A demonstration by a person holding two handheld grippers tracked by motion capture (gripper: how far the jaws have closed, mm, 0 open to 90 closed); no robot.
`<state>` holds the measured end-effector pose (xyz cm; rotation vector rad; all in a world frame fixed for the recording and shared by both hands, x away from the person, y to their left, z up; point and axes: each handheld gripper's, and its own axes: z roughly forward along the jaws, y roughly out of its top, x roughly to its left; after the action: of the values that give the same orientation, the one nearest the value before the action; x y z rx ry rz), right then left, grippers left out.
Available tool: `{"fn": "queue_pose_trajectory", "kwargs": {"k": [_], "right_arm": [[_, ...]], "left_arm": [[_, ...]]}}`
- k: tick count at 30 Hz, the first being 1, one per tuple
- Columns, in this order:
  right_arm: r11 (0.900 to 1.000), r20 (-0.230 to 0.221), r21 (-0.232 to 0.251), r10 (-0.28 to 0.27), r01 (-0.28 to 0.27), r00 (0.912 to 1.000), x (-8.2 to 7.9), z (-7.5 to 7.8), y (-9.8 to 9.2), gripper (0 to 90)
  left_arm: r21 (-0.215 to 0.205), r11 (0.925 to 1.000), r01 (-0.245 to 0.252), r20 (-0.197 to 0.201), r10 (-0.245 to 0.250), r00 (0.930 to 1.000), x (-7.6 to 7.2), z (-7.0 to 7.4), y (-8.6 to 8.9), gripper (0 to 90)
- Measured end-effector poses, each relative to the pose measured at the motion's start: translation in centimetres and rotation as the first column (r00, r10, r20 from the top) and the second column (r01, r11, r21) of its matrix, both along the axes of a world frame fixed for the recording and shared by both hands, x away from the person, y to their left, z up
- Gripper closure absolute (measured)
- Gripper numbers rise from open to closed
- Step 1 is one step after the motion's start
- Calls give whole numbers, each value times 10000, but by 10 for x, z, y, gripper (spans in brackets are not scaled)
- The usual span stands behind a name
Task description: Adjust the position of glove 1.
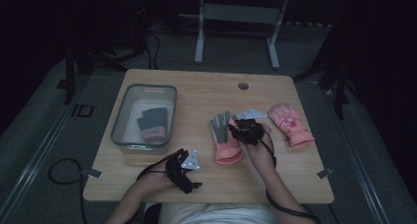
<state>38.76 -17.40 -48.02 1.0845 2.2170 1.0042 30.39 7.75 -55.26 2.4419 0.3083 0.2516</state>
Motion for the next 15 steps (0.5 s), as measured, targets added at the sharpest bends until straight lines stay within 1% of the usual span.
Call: {"fn": "queue_pose_trajectory", "kwargs": {"k": [1, 3, 4, 5, 6, 7, 9, 11, 12, 13, 14, 15], "right_arm": [[9998, 135, 151, 135, -137, 9998, 0, 8, -24, 649], [9997, 307, 225, 58, -65, 9995, 3, 13, -45, 649], [9997, 307, 225, 58, -65, 9995, 3, 13, -45, 649], [9998, 380, 190, -2, -5, 9993, 5, 16, -57, 649], [9998, 380, 190, -2, -5, 9993, 5, 16, -57, 649], [9992, 628, 6, -403, 403, 9972, 10, 21, -89, 650], [9975, 671, -104, -693, 702, 9953, 16, 23, -114, 649], [9948, 533, -183, -994, 1005, 9936, 23, 23, -137, 649], [9948, 533, -183, -994, 1005, 9936, 23, 23, -137, 649], [9907, 350, -321, -1308, 1319, 9908, 33, 21, -164, 643], [9903, 230, -267, -1359, 1365, 9905, 35, 20, -171, 637], [9888, 138, -252, -1469, 1472, 9891, 39, 18, -179, 631]], "left_arm": [[22, 10000, -10, -30, 11, 10000, 0, 0, 0, 81], [10, 10000, -8, -165, 8, 9999, 0, -1, 0, 81], [10, 10000, -8, -165, 8, 9999, 0, -1, 0, 80], [10, 10000, -8, -165, 8, 9999, 0, -1, 0, 80], [43, 10000, -2, -137, 3, 9999, 0, -2, 0, 80], [25, 10000, -34, -132, 34, 9999, 0, -2, 0, 78], [-28, 10000, -1, -138, 0, 9999, 0, -1, 0, 78], [-58, 10000, 18, -140, -18, 9999, 0, -2, 0, 79], [-58, 10000, 18, -140, -18, 9999, 0, -2, 0, 79], [-106, 9999, 60, -125, -61, 9999, 0, -2, 1, 78], [-106, 9999, 60, -125, -61, 9999, 0, -2, 1, 79], [-198, 9997, 108, -162, -111, 9998, 0, -2, 3, 78]]}}
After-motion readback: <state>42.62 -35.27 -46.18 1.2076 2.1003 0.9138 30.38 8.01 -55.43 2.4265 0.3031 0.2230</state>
